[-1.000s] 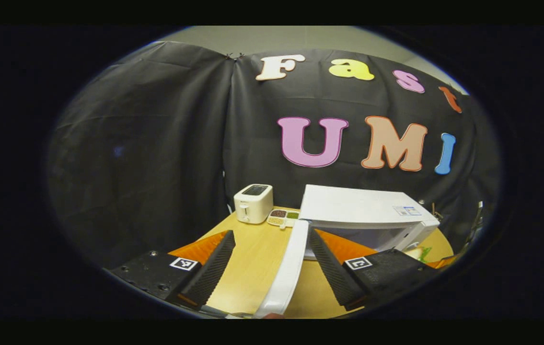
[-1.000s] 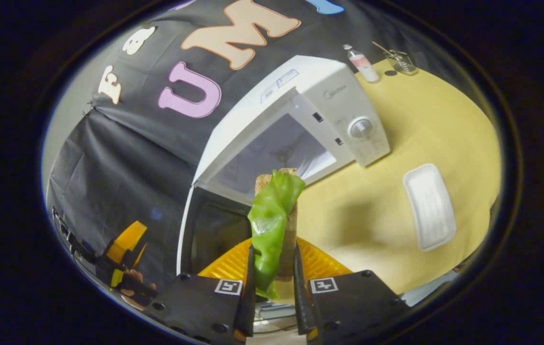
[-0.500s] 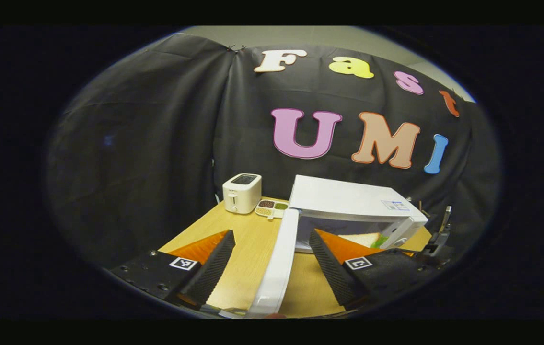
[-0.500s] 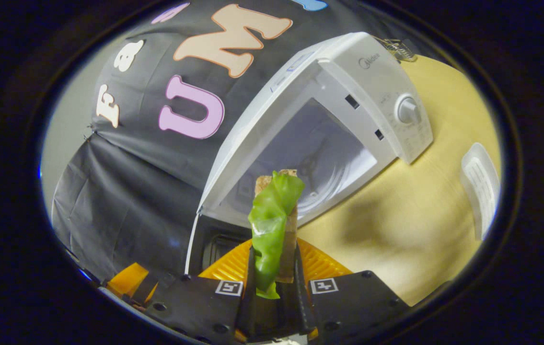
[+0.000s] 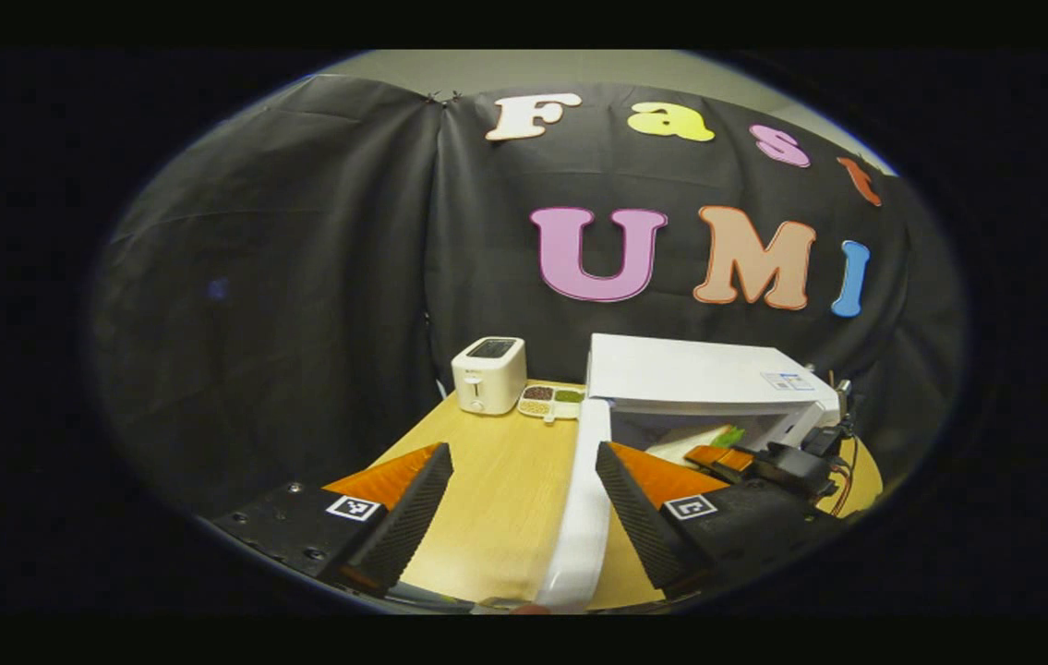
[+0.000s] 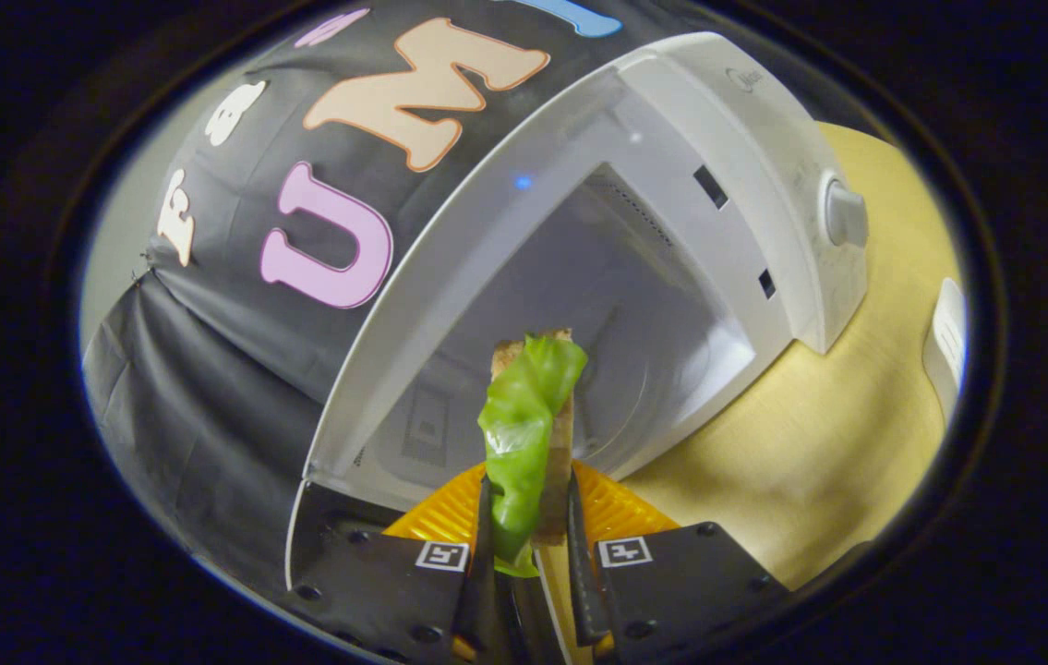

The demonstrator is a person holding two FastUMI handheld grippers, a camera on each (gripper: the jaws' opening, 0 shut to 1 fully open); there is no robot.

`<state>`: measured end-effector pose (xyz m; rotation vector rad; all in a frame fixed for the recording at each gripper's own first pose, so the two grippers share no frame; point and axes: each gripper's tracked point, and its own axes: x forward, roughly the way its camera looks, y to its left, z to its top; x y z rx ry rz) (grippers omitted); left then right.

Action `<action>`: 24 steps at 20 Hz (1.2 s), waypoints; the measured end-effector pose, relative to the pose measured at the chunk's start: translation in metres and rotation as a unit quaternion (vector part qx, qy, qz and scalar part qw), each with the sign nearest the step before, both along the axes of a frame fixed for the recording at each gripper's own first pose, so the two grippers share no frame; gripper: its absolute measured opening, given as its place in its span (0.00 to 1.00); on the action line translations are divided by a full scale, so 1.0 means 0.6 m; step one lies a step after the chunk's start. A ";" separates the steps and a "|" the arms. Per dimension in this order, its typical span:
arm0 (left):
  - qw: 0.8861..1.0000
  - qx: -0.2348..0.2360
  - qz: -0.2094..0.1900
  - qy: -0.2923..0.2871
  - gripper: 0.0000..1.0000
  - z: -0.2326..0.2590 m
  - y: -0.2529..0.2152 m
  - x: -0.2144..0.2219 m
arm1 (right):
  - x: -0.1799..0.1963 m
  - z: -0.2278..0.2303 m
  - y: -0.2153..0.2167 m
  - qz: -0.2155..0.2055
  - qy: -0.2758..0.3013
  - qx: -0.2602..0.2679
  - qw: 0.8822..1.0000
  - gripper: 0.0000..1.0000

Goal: Open the microwave oven with the left hand, put the food in, and close the microwave oven.

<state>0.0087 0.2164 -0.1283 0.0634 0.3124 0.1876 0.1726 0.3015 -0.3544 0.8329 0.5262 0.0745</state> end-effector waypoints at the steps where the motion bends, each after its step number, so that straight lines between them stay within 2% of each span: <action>1: 1.000 0.000 0.003 0.004 0.97 -0.004 0.006 -0.002 | 0.010 -0.004 0.002 -0.003 -0.001 -0.002 1.000 0.36; 11: 0.999 0.006 0.027 0.017 0.96 -0.014 0.039 -0.015 | 0.069 -0.033 0.018 -0.018 -0.017 -0.072 0.997 0.36; 12: 1.000 0.004 0.027 0.016 0.96 -0.011 0.040 -0.018 | 0.072 -0.034 0.016 -0.017 -0.021 -0.085 0.996 0.29; 13: 0.999 0.004 0.027 0.017 0.95 -0.009 0.042 -0.021 | 0.074 -0.036 0.015 -0.016 -0.025 -0.100 0.995 0.29; 14: 1.000 0.005 0.028 0.015 0.96 -0.007 0.042 -0.024 | 0.078 -0.037 0.013 -0.011 -0.030 -0.117 0.993 0.34; 16: 0.999 0.003 0.031 0.010 0.96 -0.003 0.043 -0.025 | 0.085 -0.039 0.008 -0.007 -0.031 -0.135 0.990 0.34; 18: 0.999 0.005 0.033 0.011 0.96 -0.002 0.044 -0.028 | 0.094 -0.035 -0.005 -0.014 -0.033 -0.160 0.986 0.49; 21: 0.999 0.009 0.036 0.012 0.96 0.001 0.048 -0.036 | 0.103 -0.034 -0.020 -0.018 -0.040 -0.208 0.977 0.51; 22: 0.999 0.010 0.039 0.013 0.96 -0.002 0.052 -0.039 | 0.105 -0.037 -0.030 -0.020 -0.041 -0.237 0.970 0.56; 23: 0.999 0.009 0.041 0.013 0.96 -0.003 0.053 -0.040 | 0.102 -0.043 -0.035 -0.012 -0.037 -0.255 0.966 0.67; 24: 0.999 0.009 0.043 0.015 0.96 -0.005 0.054 -0.044 | 0.103 -0.053 -0.029 0.002 -0.031 -0.253 0.967 0.74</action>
